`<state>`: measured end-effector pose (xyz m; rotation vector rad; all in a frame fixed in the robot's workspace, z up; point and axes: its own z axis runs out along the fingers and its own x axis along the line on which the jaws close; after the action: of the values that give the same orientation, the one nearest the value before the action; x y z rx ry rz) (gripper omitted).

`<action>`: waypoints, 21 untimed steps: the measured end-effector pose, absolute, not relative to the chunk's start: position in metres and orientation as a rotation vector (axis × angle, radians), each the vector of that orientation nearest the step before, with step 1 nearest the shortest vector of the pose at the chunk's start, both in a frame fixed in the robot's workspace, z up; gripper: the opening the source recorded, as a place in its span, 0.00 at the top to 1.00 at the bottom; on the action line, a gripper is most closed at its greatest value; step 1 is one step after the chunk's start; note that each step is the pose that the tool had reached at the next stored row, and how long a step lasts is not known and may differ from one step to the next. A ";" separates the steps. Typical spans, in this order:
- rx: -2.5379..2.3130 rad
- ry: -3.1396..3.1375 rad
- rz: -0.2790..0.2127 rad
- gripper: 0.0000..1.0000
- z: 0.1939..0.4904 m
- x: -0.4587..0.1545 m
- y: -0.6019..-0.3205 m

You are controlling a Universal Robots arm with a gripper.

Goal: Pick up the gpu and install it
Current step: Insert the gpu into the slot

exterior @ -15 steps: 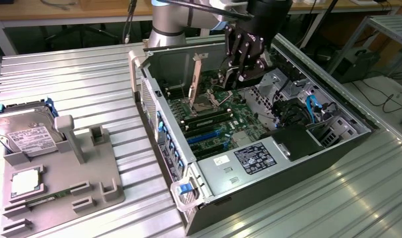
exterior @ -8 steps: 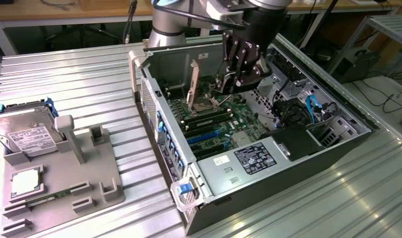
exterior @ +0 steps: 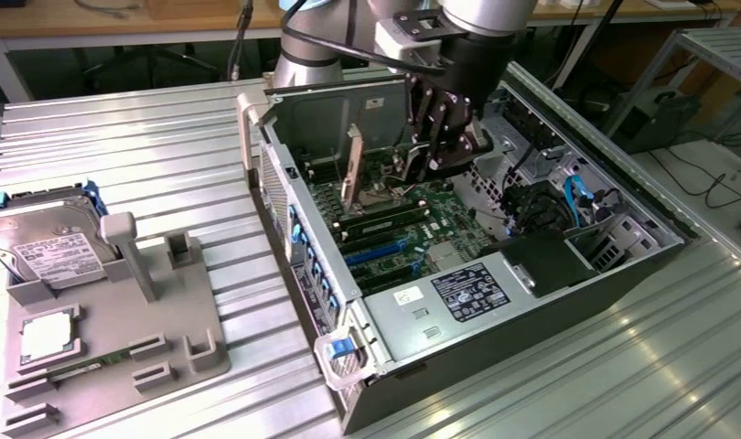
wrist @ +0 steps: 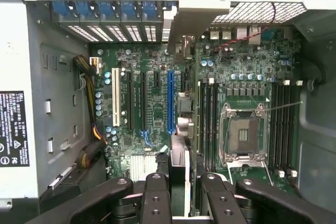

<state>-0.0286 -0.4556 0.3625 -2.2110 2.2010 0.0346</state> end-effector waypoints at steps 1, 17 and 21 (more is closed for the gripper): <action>-2.218 2.200 0.029 0.72 0.362 -0.029 -0.455; -2.204 2.219 0.025 0.72 0.336 -0.032 -0.448; -2.194 2.216 0.038 0.72 0.333 -0.032 -0.449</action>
<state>-0.0319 -0.4494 0.3333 -2.1938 2.2164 0.0384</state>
